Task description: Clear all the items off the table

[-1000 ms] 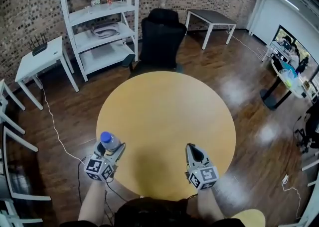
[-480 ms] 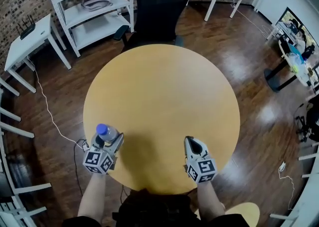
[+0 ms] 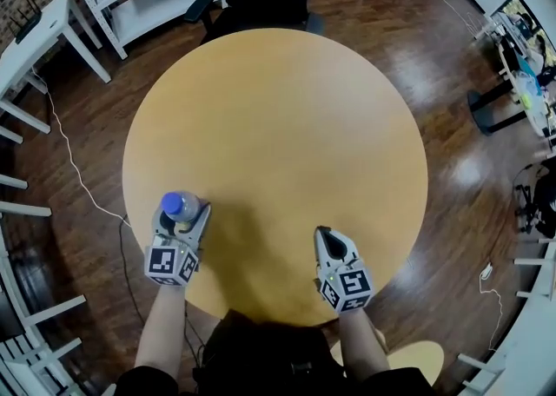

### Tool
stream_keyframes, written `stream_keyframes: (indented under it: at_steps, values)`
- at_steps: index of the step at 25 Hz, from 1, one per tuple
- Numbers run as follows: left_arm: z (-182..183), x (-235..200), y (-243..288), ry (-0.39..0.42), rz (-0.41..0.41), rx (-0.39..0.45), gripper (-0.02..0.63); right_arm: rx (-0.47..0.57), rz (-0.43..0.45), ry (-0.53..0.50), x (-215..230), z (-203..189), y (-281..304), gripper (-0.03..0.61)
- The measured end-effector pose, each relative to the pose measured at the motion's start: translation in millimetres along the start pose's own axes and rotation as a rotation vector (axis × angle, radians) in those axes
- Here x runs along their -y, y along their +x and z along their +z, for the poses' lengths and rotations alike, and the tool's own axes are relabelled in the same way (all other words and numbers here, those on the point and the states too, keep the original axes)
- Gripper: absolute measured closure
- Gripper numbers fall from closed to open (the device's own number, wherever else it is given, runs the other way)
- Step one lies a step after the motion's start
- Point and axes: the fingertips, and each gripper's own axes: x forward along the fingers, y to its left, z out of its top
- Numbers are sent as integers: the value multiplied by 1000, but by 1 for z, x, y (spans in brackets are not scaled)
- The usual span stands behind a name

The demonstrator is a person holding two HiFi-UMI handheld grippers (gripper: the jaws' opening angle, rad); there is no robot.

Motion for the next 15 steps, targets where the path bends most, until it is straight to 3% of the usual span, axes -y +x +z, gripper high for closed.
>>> stream_keyframes:
  at_steps: [8, 15]
  values:
    - [-5, 2, -3, 20, -26, 20, 239, -17, 7, 12, -5, -4, 9, 577]
    - [-5, 5, -2, 9, -61, -37, 193, 2, -6, -4, -12, 5, 5, 577]
